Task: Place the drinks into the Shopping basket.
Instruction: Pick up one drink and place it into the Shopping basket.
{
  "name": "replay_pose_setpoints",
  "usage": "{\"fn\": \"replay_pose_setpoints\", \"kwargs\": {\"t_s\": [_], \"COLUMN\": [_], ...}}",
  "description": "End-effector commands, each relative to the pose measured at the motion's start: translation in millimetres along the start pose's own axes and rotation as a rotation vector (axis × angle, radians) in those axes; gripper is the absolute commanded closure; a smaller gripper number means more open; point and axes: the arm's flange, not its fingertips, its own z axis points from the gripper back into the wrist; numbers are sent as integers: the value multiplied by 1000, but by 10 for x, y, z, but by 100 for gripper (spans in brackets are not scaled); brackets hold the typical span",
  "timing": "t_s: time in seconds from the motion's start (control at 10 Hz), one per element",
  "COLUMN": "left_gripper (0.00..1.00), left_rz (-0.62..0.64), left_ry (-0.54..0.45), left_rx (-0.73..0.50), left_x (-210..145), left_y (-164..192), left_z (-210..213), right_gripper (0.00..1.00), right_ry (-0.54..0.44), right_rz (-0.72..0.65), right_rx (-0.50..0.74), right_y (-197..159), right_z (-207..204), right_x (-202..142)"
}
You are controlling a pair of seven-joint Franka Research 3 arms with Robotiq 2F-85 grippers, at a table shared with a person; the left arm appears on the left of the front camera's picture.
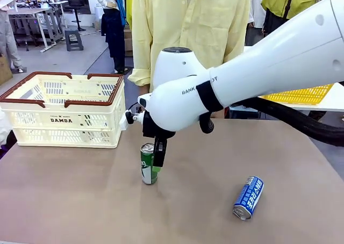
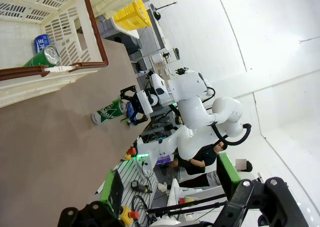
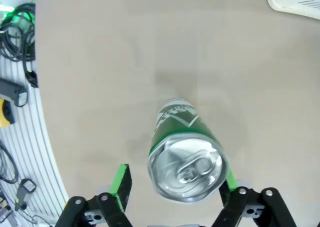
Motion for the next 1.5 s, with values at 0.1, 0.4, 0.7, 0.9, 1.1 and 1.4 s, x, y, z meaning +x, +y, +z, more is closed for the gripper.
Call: {"fn": "replay_pose_setpoints", "kwargs": {"t_s": [0.1, 0.4, 0.7, 0.9, 1.1, 1.4], "left_gripper": [0, 0, 0, 0, 0, 0], "left_rz": [-2, -2, -2, -2, -2, -2], "left_ry": [-1, -1, -1, -1, -1, -1], "left_rx": [-3, -3, -3, -3, -3, -3], "left_x": [-15, -15, -15, -15, -15, -15], "left_y": [-29, -29, -29, -29, -29, -29], "left_z": [-7, -7, -7, -7, -7, -7], "right_gripper": [0, 0, 0, 0, 0, 0], "right_ry": [-41, -4, -186, -438, -846, -1333], "right_rz": [-33, -219, -508, -974, -1302, -1450], "right_rx": [38, 68, 297, 497, 717, 710], "right_y": [-236, -734, -970, -853, -481, 71], "right_z": [566, 1380, 1959, 1886, 1726, 1491], "right_x": [-188, -1262, -3281, -4713, -5936, -7040]}}
